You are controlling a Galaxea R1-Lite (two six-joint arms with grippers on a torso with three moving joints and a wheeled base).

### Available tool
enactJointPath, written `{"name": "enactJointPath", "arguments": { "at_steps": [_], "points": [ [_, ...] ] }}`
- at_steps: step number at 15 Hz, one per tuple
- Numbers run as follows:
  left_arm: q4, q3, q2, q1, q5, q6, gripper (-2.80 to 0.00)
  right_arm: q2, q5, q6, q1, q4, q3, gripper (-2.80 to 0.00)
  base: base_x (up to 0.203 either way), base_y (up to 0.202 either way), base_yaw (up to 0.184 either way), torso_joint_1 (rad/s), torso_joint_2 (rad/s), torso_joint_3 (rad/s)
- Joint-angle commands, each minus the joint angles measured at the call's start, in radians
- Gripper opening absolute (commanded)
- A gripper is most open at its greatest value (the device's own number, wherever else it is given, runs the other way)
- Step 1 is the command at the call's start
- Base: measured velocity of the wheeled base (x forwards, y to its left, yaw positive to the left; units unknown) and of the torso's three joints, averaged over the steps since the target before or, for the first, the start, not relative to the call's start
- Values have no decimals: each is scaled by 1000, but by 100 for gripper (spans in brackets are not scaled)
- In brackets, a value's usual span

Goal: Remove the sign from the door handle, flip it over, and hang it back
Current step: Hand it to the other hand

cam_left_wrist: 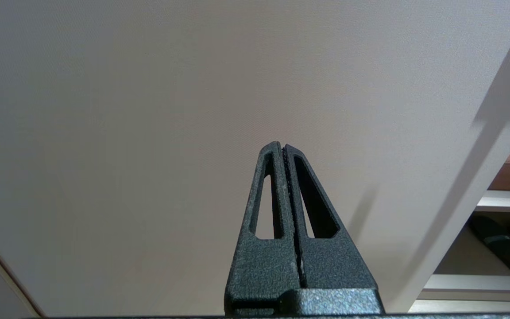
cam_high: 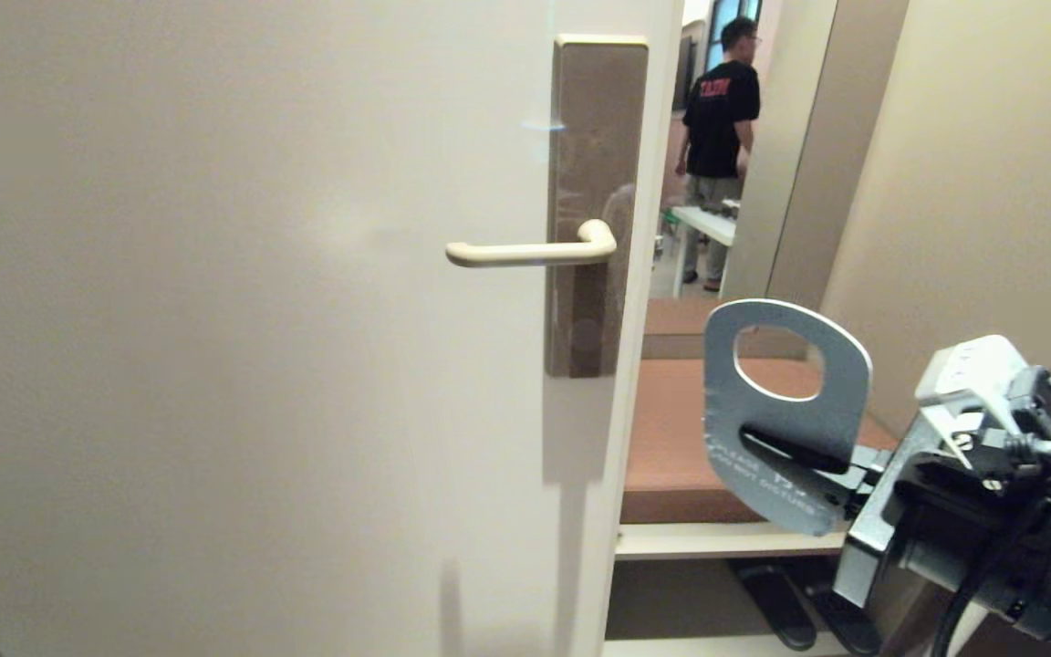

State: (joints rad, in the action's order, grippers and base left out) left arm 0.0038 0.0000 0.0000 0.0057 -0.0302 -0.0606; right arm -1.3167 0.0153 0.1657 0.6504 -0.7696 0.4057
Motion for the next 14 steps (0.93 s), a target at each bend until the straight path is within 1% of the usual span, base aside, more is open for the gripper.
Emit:
{"name": "enactJointPath", "arguments": {
  "at_steps": [1, 3, 4, 5, 7, 9, 11, 13, 14],
  "points": [
    [0, 0, 0, 2, 0, -1, -280, 103, 0, 1, -125, -5, -62, -280, 0, 0, 0, 0, 0, 0],
    [-1, 0, 0, 0, 0, -1, -280, 153, -2, -7, -252, -5, -139, -280, 0, 0, 0, 0, 0, 0],
    [-1, 0, 0, 0, 0, -1, -280, 176, -4, -14, -303, -5, -177, -280, 0, 0, 0, 0, 0, 0],
    [0, 0, 0, 0, 0, -1, -280, 216, -3, -25, -336, -4, -202, -280, 0, 0, 0, 0, 0, 0],
    [1, 0, 0, 0, 0, -1, -280, 286, 5, -60, -357, -2, -262, -280, 0, 0, 0, 0, 0, 0],
    [-1, 0, 0, 0, 0, -1, -280, 361, 2, -66, -408, 20, -312, -280, 0, 0, 0, 0, 0, 0],
    [-1, 0, 0, 0, 0, -1, -280, 466, -3, -71, -456, 79, -380, -280, 0, 0, 0, 0, 0, 0],
    [1, 0, 0, 0, 0, -1, -280, 565, -1, -105, -516, 163, -399, -280, 0, 0, 0, 0, 0, 0],
    [-1, 0, 0, 0, 0, -1, -280, 628, 0, -122, -527, 227, -402, -280, 0, 0, 0, 0, 0, 0]
  ]
}}
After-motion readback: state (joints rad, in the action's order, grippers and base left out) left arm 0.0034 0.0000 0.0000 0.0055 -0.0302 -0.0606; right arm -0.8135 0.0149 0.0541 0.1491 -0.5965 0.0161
